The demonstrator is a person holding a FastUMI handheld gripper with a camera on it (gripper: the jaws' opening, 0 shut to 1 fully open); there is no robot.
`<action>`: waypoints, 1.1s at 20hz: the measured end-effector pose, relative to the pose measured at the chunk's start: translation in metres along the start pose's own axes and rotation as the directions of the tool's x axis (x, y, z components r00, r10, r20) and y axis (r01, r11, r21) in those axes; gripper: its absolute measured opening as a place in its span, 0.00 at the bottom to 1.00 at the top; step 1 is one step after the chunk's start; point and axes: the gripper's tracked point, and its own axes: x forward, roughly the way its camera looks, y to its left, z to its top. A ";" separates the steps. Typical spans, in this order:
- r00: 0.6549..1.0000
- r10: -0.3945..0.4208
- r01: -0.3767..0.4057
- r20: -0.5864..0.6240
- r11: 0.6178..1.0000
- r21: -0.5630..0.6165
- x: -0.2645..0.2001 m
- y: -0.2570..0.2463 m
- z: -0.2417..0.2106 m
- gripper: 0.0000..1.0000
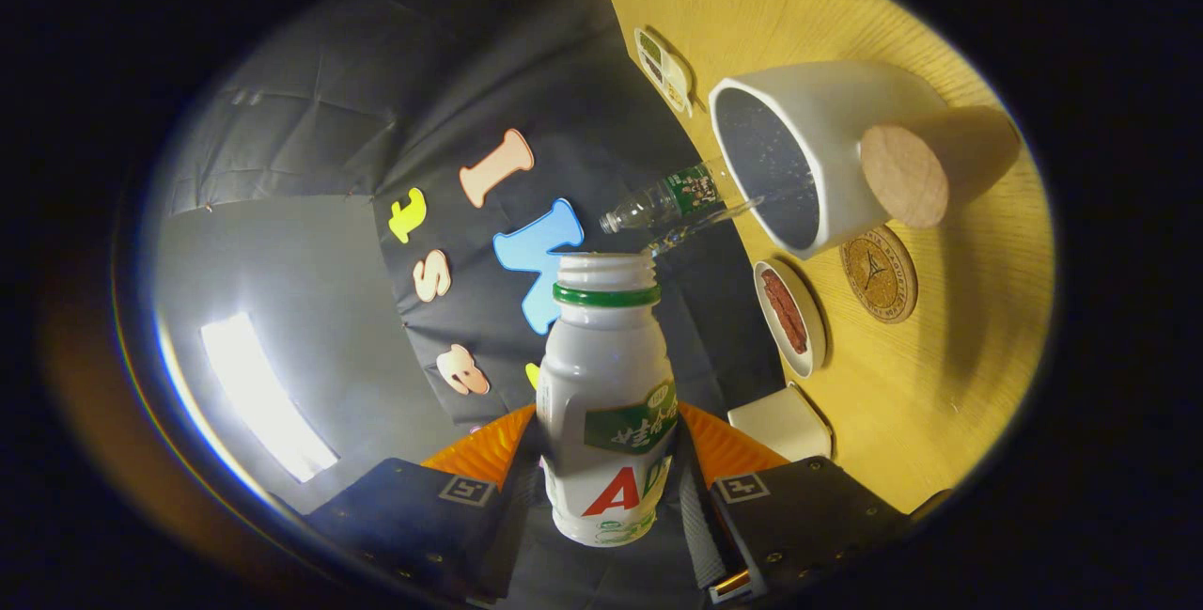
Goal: Take the bottle from table, then pour the juice into the cup, finally place the bottle on the coaster
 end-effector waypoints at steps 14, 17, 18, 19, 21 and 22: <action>0.998 0.031 -0.036 0.056 0.995 0.096 0.003 0.009 0.014 0.70; 0.998 0.033 -0.039 0.060 0.993 0.108 0.003 0.011 0.015 0.70; 0.997 0.036 -0.043 0.062 0.992 0.116 0.001 0.011 0.015 0.70; 0.997 0.037 -0.045 0.063 0.991 0.123 0.002 0.012 0.015 0.70; 0.997 0.038 -0.046 0.062 0.989 0.140 0.002 0.012 0.015 0.70; 0.997 0.041 -0.051 0.066 0.987 0.150 0.001 0.011 0.014 0.70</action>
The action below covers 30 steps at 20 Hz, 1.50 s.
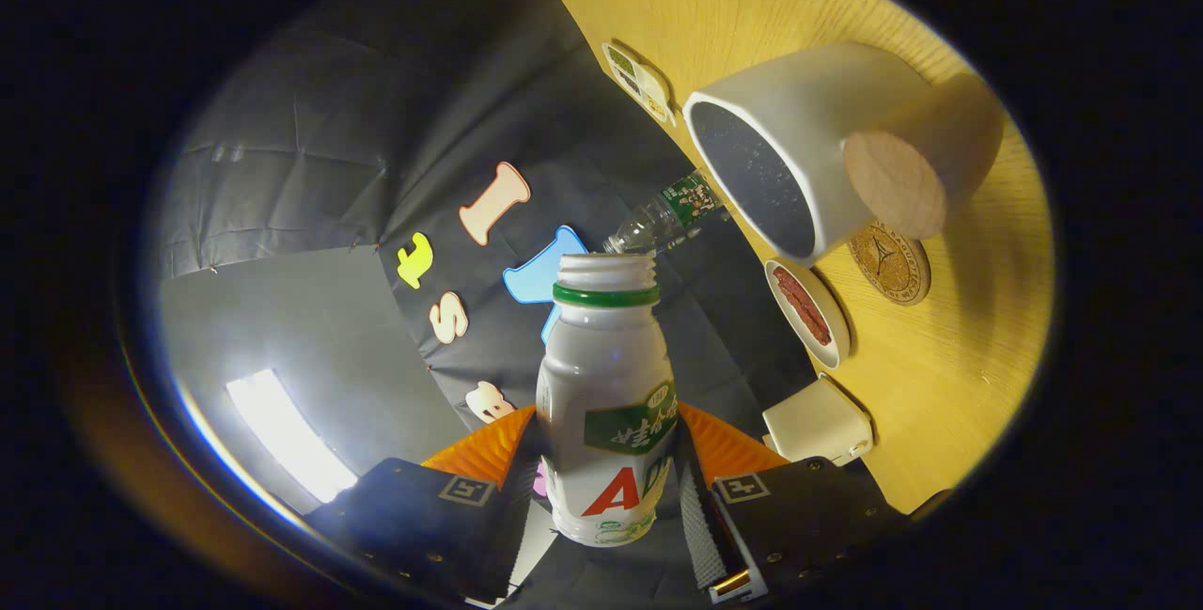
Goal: Take the bottle from table, then pour the juice into the cup, finally place the bottle on the coaster
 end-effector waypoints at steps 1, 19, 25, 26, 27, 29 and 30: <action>1.000 0.000 0.000 0.001 1.000 0.009 0.001 0.001 0.000 0.70; 0.978 -0.194 0.141 -0.082 0.892 -0.429 -0.001 -0.025 -0.012 0.70; 0.941 -0.335 0.188 -0.053 0.646 -0.740 -0.009 -0.043 -0.004 0.70; 0.939 -0.342 0.181 -0.051 0.611 -0.771 -0.011 -0.043 -0.003 0.70; 0.936 -0.349 0.177 -0.041 0.571 -0.801 -0.011 -0.044 -0.002 0.70; 0.939 -0.340 0.139 -0.046 0.498 -0.856 -0.011 -0.038 -0.002 0.70; 0.945 -0.324 0.111 -0.049 0.458 -0.882 -0.010 -0.031 -0.001 0.70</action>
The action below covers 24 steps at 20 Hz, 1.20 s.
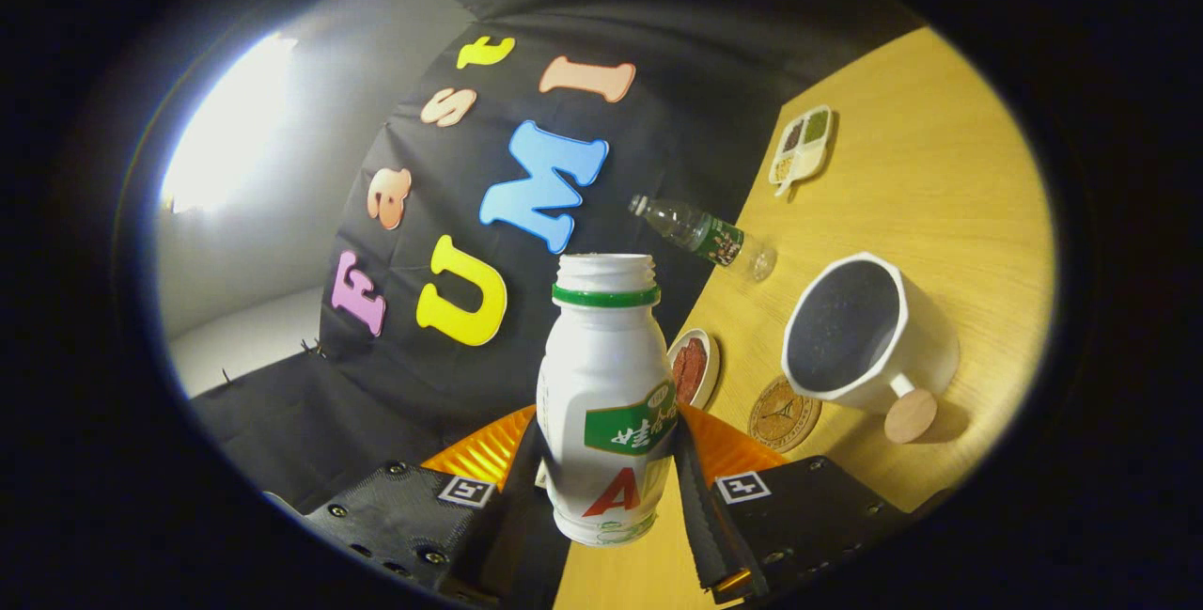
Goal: Take the bottle from table, then pour the juice into the cup, finally place the bottle on the coaster
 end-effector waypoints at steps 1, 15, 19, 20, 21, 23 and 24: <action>1.000 0.008 -0.007 0.015 0.999 -0.052 -0.002 0.001 0.005 0.70; 0.982 -0.017 0.138 0.190 0.747 -0.651 -0.026 0.014 0.105 0.70; 0.967 -0.064 0.227 0.246 0.648 -0.727 -0.034 0.003 0.135 0.70; 0.965 -0.068 0.237 0.253 0.637 -0.734 -0.035 0.002 0.140 0.70; 0.964 -0.067 0.242 0.258 0.626 -0.741 -0.037 0.002 0.142 0.70; 0.964 -0.063 0.239 0.257 0.625 -0.743 -0.036 0.002 0.143 0.70; 0.967 -0.059 0.230 0.249 0.630 -0.742 -0.033 0.006 0.139 0.70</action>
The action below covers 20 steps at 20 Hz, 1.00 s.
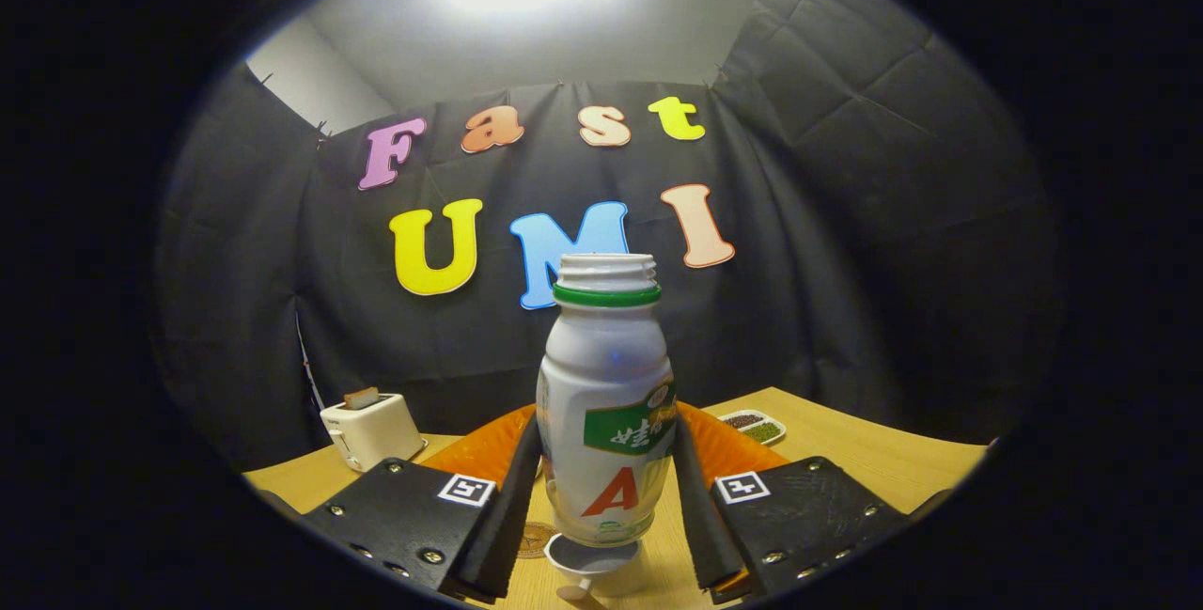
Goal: Take the bottle from table, then pour the juice into the cup, finally place the bottle on the coaster
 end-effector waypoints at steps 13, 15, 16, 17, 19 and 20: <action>0.987 0.073 -0.089 -0.143 0.990 -0.107 0.065 0.088 -0.078 0.70; 0.985 0.053 -0.075 -0.161 0.989 -0.130 0.078 0.087 -0.095 0.71; 0.984 0.049 -0.073 -0.170 0.988 -0.137 0.080 0.089 -0.104 0.70; 0.982 0.052 -0.079 -0.184 0.987 -0.140 0.081 0.093 -0.113 0.71; 0.977 0.051 -0.082 -0.205 0.986 -0.146 0.082 0.098 -0.128 0.70; 0.977 0.045 -0.078 -0.208 0.985 -0.154 0.082 0.100 -0.133 0.71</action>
